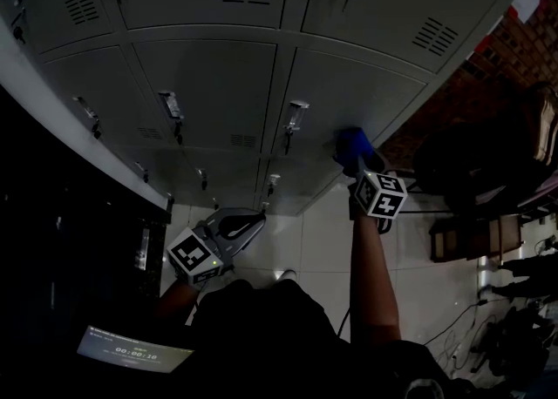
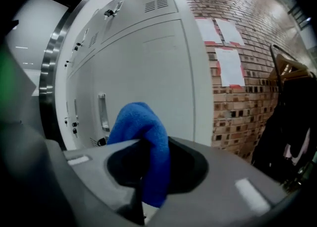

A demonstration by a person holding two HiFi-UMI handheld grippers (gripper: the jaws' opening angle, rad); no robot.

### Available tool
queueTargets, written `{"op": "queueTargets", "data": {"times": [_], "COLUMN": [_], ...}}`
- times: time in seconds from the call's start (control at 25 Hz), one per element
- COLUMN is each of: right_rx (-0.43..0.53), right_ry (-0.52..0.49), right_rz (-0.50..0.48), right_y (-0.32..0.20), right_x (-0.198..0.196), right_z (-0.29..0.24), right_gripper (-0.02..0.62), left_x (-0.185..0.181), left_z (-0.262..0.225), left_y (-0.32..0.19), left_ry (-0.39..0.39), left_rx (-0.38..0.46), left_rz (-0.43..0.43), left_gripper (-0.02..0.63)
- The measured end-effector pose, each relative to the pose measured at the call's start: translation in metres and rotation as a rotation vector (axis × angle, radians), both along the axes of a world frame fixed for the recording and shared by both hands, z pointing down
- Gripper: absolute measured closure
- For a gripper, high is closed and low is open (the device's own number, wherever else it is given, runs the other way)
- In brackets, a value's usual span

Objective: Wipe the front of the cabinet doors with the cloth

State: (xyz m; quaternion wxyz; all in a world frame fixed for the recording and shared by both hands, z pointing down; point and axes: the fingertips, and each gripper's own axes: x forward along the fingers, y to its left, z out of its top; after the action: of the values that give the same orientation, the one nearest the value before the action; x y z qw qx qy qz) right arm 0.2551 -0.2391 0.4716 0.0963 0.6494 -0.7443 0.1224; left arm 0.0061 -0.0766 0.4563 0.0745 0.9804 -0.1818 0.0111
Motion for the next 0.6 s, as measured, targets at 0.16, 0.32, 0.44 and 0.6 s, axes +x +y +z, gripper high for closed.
{"op": "queueTargets", "data": {"times": [0.16,0.32,0.44,0.6], "right_rx": [-0.001,-0.009,-0.015,-0.013], "right_ry": [0.019,0.020,0.030,0.038], "right_rz": [-0.110,-0.179,-0.217,-0.243], "right_y": [-0.009,-0.018,-0.027,-0.040], "right_x": [-0.060,-0.101,-0.124,-0.146], "right_z": [0.008,0.018,0.023,0.029], "right_gripper": [0.526,0.526,0.526,0.526], "left_x": [-0.009,-0.021,-0.033,-0.047], "left_z": [0.000,0.000,0.001,0.002], "left_y": [-0.001,0.000,-0.001,-0.003], "left_ry": [0.001,0.000,-0.004,-0.006], "left_rx": [0.002,-0.001,-0.005,-0.009], "left_rz": [-0.014,-0.029,-0.049,-0.073], "left_gripper": [0.603,0.603,0.603,0.603]}}
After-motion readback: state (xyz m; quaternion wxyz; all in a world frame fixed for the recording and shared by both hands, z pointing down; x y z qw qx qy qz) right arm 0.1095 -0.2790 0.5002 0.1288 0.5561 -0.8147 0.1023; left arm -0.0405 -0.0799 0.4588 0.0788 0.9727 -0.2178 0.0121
